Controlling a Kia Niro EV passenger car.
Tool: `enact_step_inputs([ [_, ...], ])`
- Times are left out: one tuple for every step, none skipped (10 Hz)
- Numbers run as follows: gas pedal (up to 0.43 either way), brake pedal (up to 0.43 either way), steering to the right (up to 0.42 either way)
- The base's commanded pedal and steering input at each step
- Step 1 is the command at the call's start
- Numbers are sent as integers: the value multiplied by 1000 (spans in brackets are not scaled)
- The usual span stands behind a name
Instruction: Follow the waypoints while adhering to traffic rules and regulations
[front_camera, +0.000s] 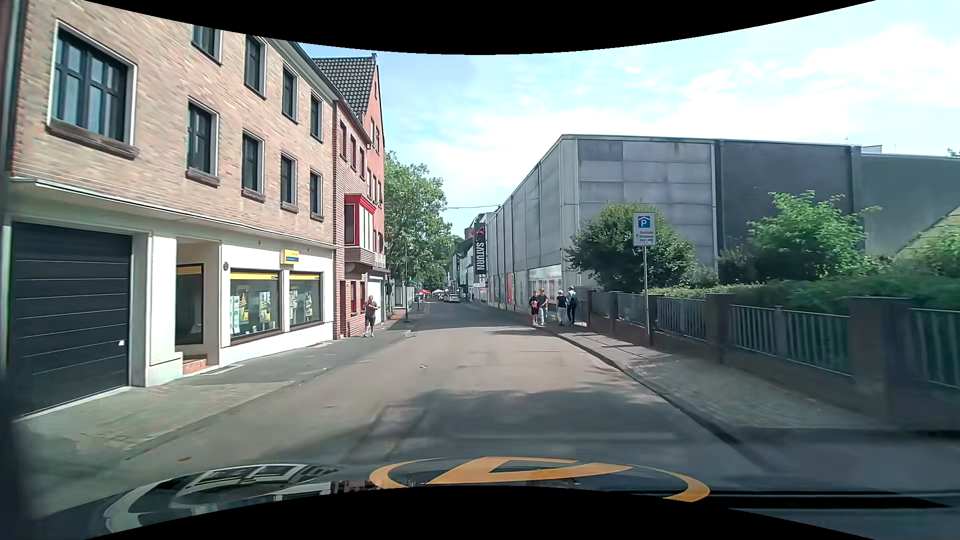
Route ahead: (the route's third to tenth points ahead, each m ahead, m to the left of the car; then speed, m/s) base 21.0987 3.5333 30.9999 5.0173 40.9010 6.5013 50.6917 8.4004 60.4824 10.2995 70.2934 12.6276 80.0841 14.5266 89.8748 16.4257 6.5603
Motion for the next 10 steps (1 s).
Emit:
enact_step_inputs([
  [0, 49, -14],
  [0, 49, -14],
  [0, 55, -14],
  [0, 61, -14],
  [0, 61, -14],
  [0, 61, -15],
  [0, 49, -16],
  [0, 49, -16],
  [0, 43, -16],
  [0, 37, -16],
])
